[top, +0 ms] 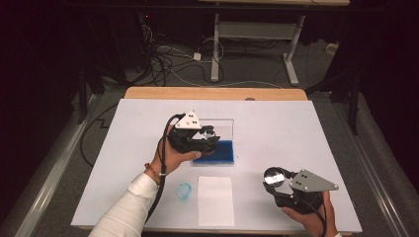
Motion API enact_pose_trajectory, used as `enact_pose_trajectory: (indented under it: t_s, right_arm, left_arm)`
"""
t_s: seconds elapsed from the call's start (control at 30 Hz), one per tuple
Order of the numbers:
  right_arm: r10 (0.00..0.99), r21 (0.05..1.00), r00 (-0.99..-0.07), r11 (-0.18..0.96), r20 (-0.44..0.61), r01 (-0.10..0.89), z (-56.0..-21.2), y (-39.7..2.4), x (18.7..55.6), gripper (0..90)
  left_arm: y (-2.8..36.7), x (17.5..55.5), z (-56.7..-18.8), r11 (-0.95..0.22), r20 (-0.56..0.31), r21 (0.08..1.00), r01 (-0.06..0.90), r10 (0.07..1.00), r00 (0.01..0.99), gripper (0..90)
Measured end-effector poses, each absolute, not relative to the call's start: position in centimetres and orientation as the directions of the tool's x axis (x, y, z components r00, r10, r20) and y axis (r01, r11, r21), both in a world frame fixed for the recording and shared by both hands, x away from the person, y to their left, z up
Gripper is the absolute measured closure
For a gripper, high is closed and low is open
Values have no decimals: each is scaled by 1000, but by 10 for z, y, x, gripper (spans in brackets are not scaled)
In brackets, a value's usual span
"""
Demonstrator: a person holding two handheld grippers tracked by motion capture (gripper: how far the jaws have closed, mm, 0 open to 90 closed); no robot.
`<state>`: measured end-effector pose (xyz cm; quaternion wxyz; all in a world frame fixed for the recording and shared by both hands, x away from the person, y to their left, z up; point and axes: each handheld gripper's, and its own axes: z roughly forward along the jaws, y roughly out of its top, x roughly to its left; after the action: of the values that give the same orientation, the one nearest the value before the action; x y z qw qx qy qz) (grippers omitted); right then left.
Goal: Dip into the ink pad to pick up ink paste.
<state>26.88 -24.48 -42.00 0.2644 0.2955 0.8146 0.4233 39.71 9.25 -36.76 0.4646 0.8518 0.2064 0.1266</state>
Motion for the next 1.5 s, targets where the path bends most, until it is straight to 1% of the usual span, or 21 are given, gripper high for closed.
enact_pose_trajectory:
  t_s: [0.23,0.7,1.23,1.4,1.5]
  right_arm:
    - [704,847,-687,466,-180,256,-420,-245,268,391]
    - [701,843,-690,471,-178,261,-422,-244,269,391]
    - [695,836,-696,481,-178,266,-423,-242,269,391]
    - [692,834,-699,485,-181,264,-424,-242,269,391]
    - [689,834,-701,486,-182,261,-424,-241,269,391]
  left_arm:
    - [87,409,-369,-475,13,843,251,484,875,551]
    - [72,429,-391,-458,-20,845,276,489,872,551]
    - [65,433,-428,-461,-45,829,316,508,860,551]
    - [66,432,-436,-473,-37,821,320,515,856,551]
    - [70,431,-438,-459,-38,829,319,523,852,550]
